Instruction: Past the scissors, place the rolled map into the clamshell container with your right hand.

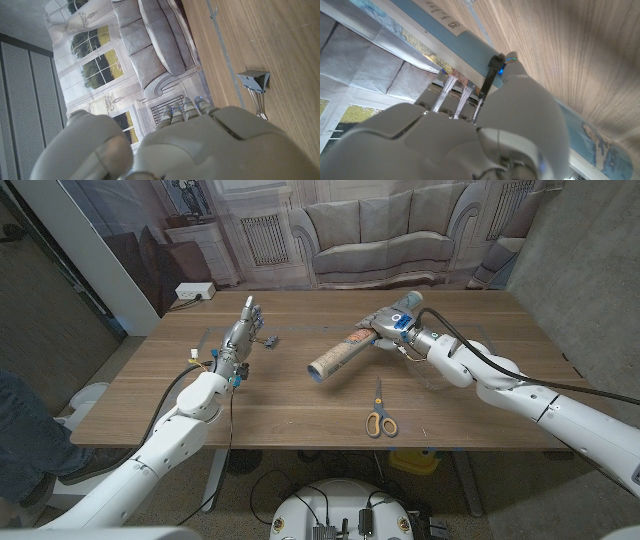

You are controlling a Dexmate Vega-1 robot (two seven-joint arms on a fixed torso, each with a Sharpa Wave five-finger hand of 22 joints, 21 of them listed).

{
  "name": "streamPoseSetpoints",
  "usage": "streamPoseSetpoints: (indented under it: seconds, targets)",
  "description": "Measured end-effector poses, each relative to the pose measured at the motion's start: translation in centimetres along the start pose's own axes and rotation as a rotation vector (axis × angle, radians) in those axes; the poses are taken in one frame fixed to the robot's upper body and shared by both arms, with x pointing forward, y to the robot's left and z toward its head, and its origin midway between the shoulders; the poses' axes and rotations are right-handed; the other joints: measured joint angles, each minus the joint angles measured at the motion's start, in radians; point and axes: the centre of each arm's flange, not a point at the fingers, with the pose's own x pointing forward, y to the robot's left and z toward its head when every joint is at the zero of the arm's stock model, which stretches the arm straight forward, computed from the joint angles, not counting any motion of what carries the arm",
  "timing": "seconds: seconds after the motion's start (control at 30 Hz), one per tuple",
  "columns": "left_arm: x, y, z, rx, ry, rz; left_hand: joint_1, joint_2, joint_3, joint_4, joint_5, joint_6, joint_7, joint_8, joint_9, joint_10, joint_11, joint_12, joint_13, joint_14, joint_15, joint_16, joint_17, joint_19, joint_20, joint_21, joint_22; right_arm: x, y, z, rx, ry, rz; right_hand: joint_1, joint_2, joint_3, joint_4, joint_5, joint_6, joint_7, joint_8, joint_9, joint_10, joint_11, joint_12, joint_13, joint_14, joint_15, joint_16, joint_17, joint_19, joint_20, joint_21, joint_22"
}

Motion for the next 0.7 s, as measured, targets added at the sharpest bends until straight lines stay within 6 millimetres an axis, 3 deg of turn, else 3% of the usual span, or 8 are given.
streamPoseSetpoints:
  seconds: [0.7]
  targets:
    - [0.9,-0.1,0.9,0.018,-0.005,-0.011,0.002,0.002,0.0,0.0,0.0,0.0,0.0,0.0,0.0,0.0,0.0,0.0,0.0,0.0,0.0,0.0,0.0,0.0,0.0,0.0,0.0,-1.2,0.7,-1.1,0.014,0.067,0.009,-0.002,0.002,0.0,0.0,0.0,0.001,0.002,-0.003,0.0,0.0,0.0,-0.008,0.0,0.0,0.0,0.0,0.0,0.0,0.0,-0.003,-0.001]
